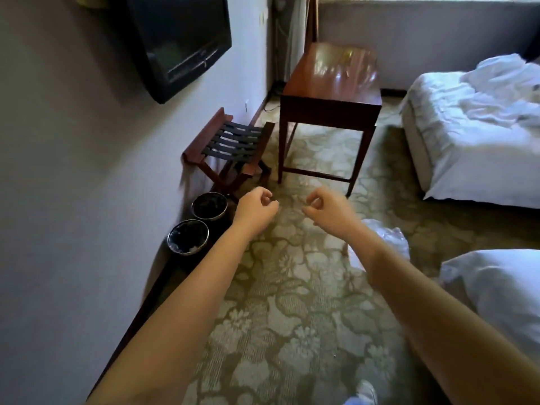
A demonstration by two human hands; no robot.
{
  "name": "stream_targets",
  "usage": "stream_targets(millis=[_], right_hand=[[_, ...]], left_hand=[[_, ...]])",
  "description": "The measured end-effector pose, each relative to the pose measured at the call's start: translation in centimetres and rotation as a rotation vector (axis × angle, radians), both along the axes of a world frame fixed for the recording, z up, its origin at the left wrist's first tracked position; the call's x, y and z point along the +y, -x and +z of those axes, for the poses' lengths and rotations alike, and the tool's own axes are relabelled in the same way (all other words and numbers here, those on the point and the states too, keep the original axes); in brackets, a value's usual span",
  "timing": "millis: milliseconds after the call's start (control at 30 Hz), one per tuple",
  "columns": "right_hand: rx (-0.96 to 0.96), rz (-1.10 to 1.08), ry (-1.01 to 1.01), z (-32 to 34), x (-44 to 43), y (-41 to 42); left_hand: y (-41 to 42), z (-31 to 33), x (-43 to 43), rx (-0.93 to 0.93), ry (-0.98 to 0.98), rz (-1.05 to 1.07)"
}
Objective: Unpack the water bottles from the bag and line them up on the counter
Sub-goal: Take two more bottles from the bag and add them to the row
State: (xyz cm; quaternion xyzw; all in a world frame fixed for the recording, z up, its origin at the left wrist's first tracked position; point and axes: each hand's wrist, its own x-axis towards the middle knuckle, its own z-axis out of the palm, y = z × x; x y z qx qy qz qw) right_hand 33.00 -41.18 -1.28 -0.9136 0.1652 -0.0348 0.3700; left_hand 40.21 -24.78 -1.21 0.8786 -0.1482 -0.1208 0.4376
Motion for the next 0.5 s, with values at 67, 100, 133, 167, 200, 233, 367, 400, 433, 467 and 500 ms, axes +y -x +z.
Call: stream_targets(millis=[67, 100, 133, 167, 200, 233, 367, 400, 433, 467, 500], right_hand=[[0.04, 0.004, -0.011, -1.2, -4.7, -0.4], [0.055, -0.002, -0.018, -1.7, -7.4, -0.6], [0.072, -0.009, -0.023, -2.1, -10.1, -0.6], [0.091, -0.019, -0.019, -2.6, -13.0, -0.7], [0.111, -0.024, 0.001, -2.9, -15.8, -0.7], [0.133, -0.021, 0.028, -3.2, -18.0, -0.6], [0.21, -0.05, 0.059, -3.9, -27.7, -1.0], [0.223, -0.062, 0.059, -4.2, -29.5, -1.2], [0.239, -0.074, 0.057, -4.6, -31.5, -1.6], [0.255, -0.08, 0.054, -5.0, -33.3, -2.1], [0.269, -0.083, 0.051, -5.6, -35.0, -2.8]], left_hand=[[-0.8, -1.1, -4.3, 0.057, -0.041, -0.03], [-1.2, -1.7, -6.7, 0.074, -0.06, -0.035], [-1.5, -2.2, -9.1, 0.09, -0.077, -0.025], [-1.8, -2.7, -11.6, 0.103, -0.096, -0.012], [-2.1, -3.1, -14.1, 0.114, -0.12, -0.01], [-2.2, -3.6, -16.0, 0.122, -0.149, -0.015], [-3.2, -4.9, -25.1, 0.131, -0.222, -0.038], [-3.6, -5.1, -26.8, 0.133, -0.228, -0.048], [-4.1, -5.5, -28.7, 0.139, -0.232, -0.055], [-4.8, -6.0, -30.6, 0.147, -0.234, -0.056], [-5.5, -6.7, -32.4, 0.156, -0.237, -0.056]])
